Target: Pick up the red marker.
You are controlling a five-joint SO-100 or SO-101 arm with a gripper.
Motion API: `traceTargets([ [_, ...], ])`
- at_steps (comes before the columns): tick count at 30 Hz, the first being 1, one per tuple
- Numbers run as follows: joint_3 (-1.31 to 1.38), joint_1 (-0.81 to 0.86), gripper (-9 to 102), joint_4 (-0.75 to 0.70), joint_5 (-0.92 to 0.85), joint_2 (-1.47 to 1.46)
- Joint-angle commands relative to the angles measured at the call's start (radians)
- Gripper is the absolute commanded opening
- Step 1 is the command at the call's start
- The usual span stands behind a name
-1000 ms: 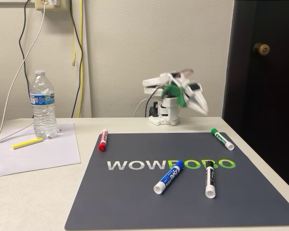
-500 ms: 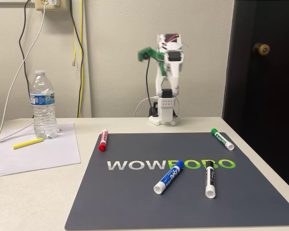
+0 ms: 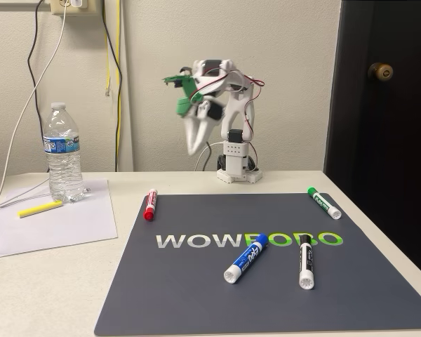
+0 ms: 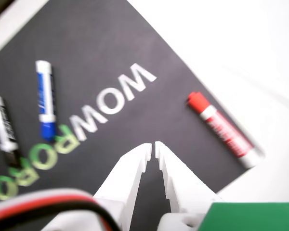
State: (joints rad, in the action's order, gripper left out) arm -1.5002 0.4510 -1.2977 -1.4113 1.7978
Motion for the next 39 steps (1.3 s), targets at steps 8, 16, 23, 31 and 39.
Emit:
traceTargets([
  [8, 1.034, 0.201, 0, -0.416, -0.561, -0.744],
  [16, 1.186, 0.293, 23, -0.393, -0.755, -1.015],
  [23, 1.178, 0.313, 36, -0.449, -0.79, -1.083],
  [31, 1.163, 0.311, 41, -0.451, -0.799, -1.137],
  [39, 1.216, 0.316, 41, -0.449, -0.801, -1.239],
])
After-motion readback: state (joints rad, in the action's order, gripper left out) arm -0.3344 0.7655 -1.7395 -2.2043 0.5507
